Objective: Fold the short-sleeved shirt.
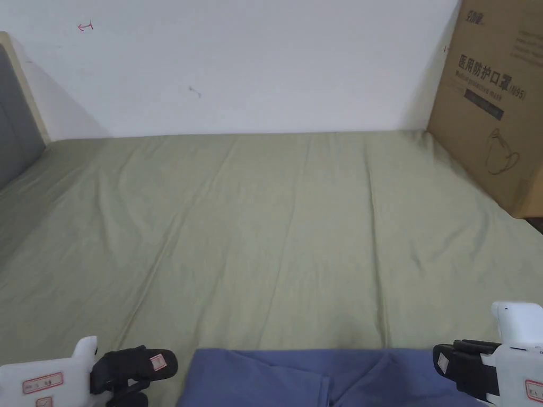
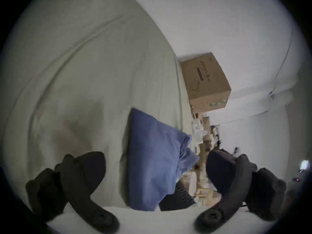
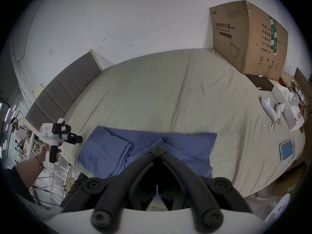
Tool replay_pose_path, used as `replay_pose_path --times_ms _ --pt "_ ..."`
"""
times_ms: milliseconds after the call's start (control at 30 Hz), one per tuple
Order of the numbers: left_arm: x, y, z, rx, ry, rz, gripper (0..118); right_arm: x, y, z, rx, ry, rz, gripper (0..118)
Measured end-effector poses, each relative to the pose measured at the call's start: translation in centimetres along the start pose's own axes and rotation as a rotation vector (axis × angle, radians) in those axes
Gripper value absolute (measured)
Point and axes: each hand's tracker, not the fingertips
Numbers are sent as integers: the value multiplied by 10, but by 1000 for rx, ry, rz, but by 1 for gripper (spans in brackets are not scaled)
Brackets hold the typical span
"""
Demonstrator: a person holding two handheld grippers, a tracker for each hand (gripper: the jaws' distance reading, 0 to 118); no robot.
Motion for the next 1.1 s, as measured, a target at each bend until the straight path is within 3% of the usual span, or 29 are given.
replay_pose_path --times_ms 133,200,267,467,500,533,567,600,633,733,833,933,1100 --pt "-26 -8 -45 -123 -133 117 118 -4 1 -1 -16 -8 2 0" --pt "-20 -11 -67 -148 -256 84 118 -7 1 0 -25 -16 14 0" --pt "-20 -18 -90 -189 -348 138 118 -9 1 0 -32 -25 29 0" --pt "-35 -23 -101 -187 -399 164 114 -10 2 3 -37 -30 31 0" --pt "-41 -22 -96 -162 -328 144 98 -9 3 3 -37 -24 21 0" --pt "-41 -24 -91 -150 -221 121 46 -9 3 3 -38 -14 11 0" --pt "-45 -26 -92 -155 -14 70 12 -8 3 2 -40 -7 0 0" --pt "-45 -30 -89 -171 -3 35 11 -7 3 1 -42 -4 -7 0" --pt "-27 -29 -90 -141 -129 47 12 -7 3 0 -44 -3 -12 0" --pt "-8 -30 -90 -136 43 -13 11 -8 4 0 -39 0 -20 0" --pt "49 -38 -76 -101 266 -220 12 -9 5 3 -27 19 -18 0" --pt "97 -50 -41 16 577 -514 12 -10 6 3 -23 29 -4 0" --pt "121 -55 -4 163 1134 -657 12 -11 4 -3 -19 67 -15 0"
